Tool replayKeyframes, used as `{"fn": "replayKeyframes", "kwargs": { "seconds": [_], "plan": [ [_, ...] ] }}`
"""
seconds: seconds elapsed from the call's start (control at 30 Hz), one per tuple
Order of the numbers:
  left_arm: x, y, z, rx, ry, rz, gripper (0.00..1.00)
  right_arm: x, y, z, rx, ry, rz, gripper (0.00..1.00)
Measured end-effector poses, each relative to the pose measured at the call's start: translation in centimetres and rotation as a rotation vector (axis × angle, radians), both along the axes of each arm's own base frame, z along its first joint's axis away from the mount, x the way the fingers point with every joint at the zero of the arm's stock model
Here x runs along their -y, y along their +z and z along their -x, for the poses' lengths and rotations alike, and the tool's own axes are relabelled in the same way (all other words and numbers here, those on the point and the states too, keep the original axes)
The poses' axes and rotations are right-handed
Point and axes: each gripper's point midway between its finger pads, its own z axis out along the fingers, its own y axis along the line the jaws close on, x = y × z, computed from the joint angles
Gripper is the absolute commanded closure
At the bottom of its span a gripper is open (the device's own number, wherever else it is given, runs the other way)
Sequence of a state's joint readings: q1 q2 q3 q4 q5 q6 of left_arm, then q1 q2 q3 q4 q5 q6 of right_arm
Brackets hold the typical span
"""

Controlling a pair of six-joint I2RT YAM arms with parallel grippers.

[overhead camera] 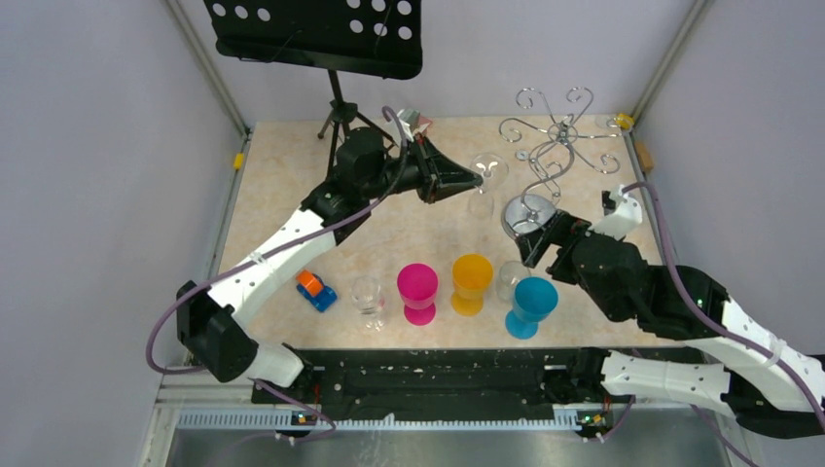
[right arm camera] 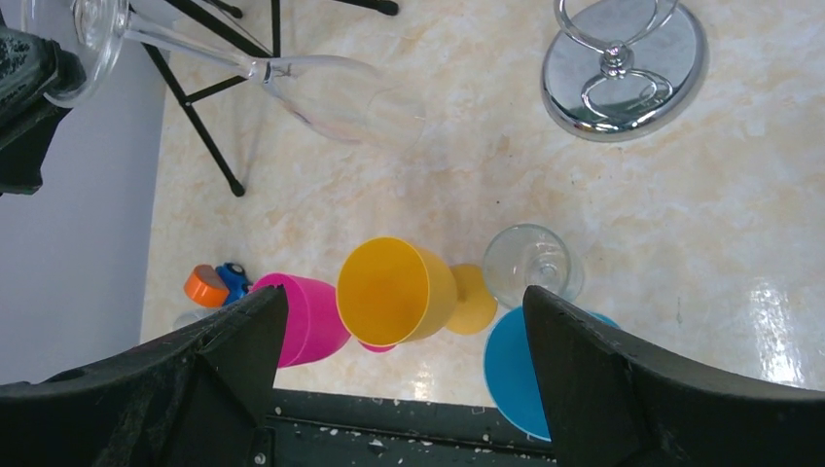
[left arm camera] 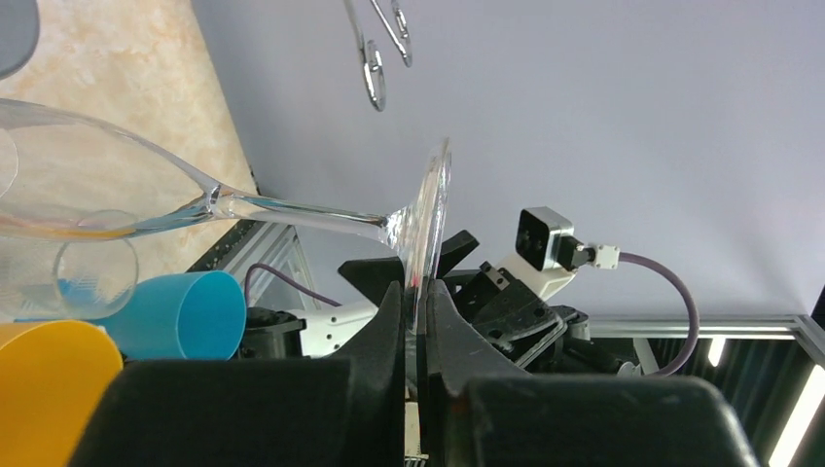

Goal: Place the wine glass upside down on the wine glass rack
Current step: Turn the wine glass upside down at the wine rack.

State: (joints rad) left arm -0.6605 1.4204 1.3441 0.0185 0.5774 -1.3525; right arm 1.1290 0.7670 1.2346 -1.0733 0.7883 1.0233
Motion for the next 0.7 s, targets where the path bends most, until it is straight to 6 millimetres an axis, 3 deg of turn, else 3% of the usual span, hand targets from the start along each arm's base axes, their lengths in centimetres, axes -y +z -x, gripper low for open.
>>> {"fn": "replayKeyframes", "kwargs": {
  "seconds": [0.37, 0.7],
  "plan": [
    [2.7, 2.5, -0.7, 0.034, -0.024, 0.048, 1.0, -0.6, -0.3, 0.2, -0.002, 0.041, 0.01, 0.09],
    [5.6, 1.2, -1.2, -0.028, -0.056, 0.051, 1.0, 1.3, 0.2, 1.1, 0.023, 0.035, -0.047, 0.11]
  ]
}}
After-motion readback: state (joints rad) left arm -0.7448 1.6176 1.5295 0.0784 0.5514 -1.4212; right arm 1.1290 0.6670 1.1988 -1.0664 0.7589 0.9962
